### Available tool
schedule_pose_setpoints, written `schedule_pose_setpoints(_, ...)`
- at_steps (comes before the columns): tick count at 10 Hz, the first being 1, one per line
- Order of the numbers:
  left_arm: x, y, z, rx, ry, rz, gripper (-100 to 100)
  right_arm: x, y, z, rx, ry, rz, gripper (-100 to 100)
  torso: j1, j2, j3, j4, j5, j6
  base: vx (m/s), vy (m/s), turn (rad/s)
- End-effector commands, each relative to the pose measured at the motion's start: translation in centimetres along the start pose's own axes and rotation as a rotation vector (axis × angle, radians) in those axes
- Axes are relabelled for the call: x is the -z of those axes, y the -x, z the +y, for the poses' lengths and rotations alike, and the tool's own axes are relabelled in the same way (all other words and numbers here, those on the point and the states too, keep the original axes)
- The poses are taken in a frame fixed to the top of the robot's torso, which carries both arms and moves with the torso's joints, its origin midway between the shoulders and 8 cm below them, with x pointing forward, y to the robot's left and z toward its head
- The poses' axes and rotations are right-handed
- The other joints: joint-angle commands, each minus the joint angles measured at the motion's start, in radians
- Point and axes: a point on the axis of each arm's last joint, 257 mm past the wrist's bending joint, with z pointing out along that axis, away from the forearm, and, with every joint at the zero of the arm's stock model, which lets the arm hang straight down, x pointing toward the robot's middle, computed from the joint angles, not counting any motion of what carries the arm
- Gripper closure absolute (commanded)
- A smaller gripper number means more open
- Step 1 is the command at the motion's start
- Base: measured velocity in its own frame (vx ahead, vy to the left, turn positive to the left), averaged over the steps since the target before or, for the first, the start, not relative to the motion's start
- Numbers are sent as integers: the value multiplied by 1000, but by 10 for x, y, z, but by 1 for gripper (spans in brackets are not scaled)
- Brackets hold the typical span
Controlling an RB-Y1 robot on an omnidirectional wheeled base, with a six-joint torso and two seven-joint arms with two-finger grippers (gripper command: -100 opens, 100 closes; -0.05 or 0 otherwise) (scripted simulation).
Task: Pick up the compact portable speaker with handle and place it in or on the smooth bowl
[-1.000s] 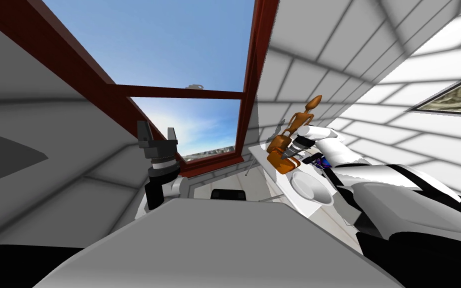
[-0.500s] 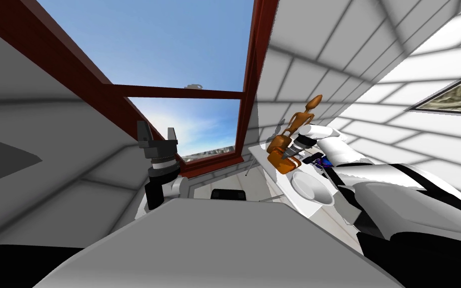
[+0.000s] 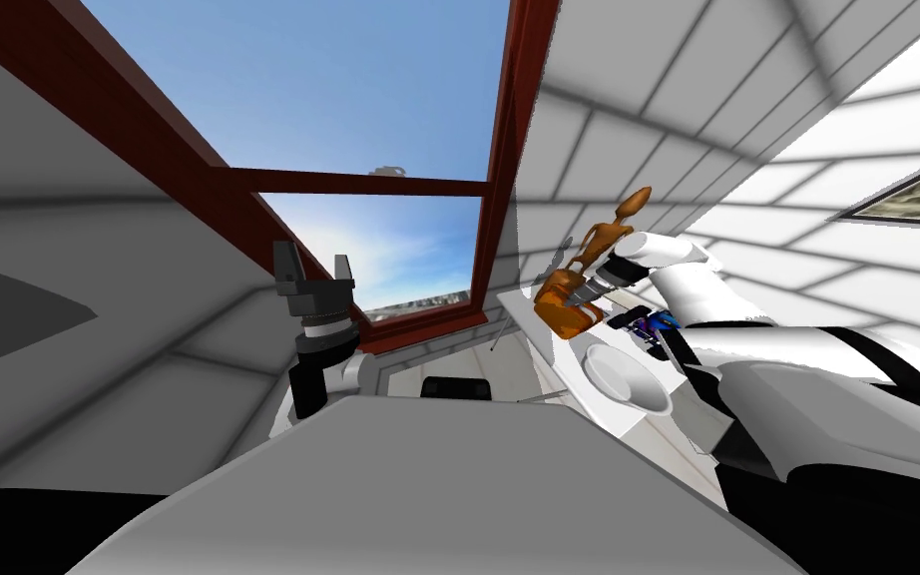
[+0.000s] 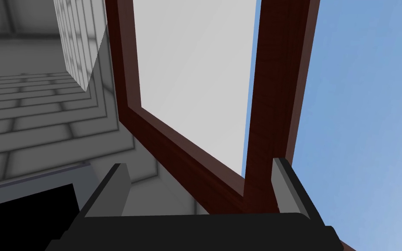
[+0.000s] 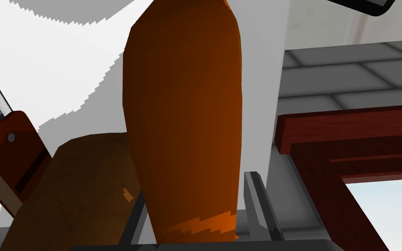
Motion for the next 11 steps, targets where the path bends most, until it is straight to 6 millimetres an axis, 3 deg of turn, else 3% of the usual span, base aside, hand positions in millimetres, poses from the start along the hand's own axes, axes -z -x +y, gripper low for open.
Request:
schedule_pose_setpoints(1,0,0,0,0,0,0,0,11,6,3,-20,15,-33,100,0,0,0,0,0,0,-7,-44,28)
schedule_pose_setpoints(6,0,0,0,0,0,0,0,46,22,7,-87,76,-164,100,-6,5,4,3,0,4,-20,-84,-39)
schedule_pose_setpoints(11,0,0,0,0,0,0,0,93,26,-12,-8,26,-250,100,-6,15,11,8,3,12,-53,-23,-130)
